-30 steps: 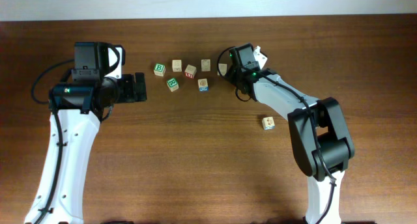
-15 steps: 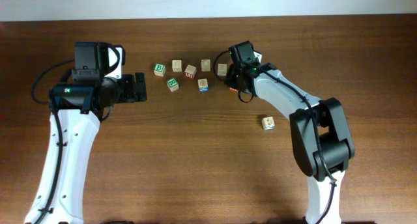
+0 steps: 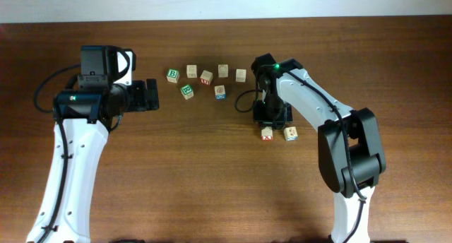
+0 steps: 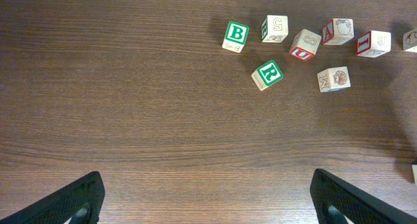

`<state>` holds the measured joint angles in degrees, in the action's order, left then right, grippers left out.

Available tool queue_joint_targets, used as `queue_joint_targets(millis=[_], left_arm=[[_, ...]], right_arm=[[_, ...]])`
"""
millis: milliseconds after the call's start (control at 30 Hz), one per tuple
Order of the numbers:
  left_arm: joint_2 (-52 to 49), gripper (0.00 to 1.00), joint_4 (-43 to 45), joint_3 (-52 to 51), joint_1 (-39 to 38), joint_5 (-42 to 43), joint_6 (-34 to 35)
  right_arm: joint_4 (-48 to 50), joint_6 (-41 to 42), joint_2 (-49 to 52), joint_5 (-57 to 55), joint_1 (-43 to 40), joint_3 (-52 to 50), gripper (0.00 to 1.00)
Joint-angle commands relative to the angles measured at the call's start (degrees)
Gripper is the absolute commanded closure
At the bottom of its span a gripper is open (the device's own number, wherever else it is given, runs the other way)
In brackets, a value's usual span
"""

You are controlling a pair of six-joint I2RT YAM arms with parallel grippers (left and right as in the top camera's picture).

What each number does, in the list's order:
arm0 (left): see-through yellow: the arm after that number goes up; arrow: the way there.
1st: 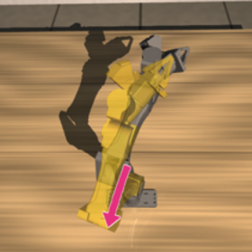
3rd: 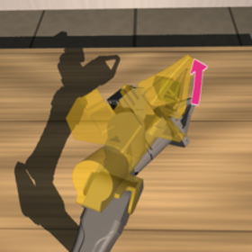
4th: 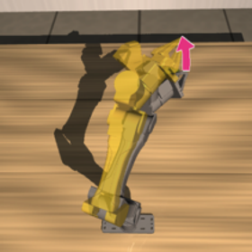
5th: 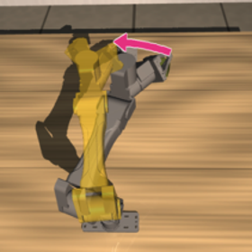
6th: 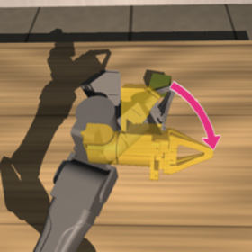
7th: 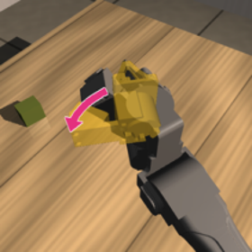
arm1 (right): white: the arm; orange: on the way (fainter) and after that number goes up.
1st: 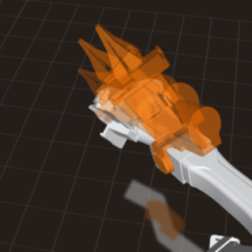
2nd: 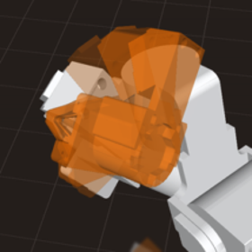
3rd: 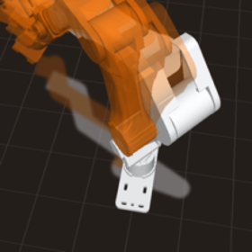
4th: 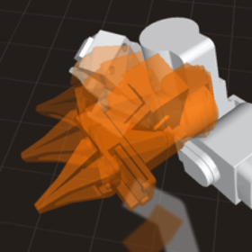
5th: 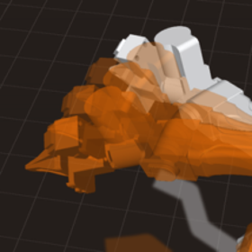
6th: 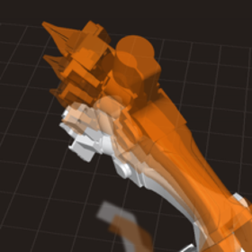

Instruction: Rotate 3 blocks

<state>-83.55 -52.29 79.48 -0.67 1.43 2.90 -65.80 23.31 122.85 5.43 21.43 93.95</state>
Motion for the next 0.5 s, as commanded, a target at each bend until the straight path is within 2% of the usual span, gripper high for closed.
queue_joint_targets(millis=[0,333,367,467], left_arm=[[-0.13,0.01,0.11,1.07,0.09,-0.2,0.76],[-0.13,0.01,0.11,1.07,0.09,-0.2,0.76],[-0.13,0.01,0.11,1.07,0.09,-0.2,0.76],[-0.13,0.01,0.11,1.07,0.09,-0.2,0.76]], right_arm=[[-0.68,-0.55,-0.57,-2.62,-0.26,-0.09,0.75],[-3.26,-0.63,-0.57,-3.08,-3.5,-0.07,0.74],[-3.19,-0.63,-0.57,-3.1,-3.52,-0.04,0.67],[-3.69,-0.66,-0.57,-3.06,-3.5,1.42,0.6]])
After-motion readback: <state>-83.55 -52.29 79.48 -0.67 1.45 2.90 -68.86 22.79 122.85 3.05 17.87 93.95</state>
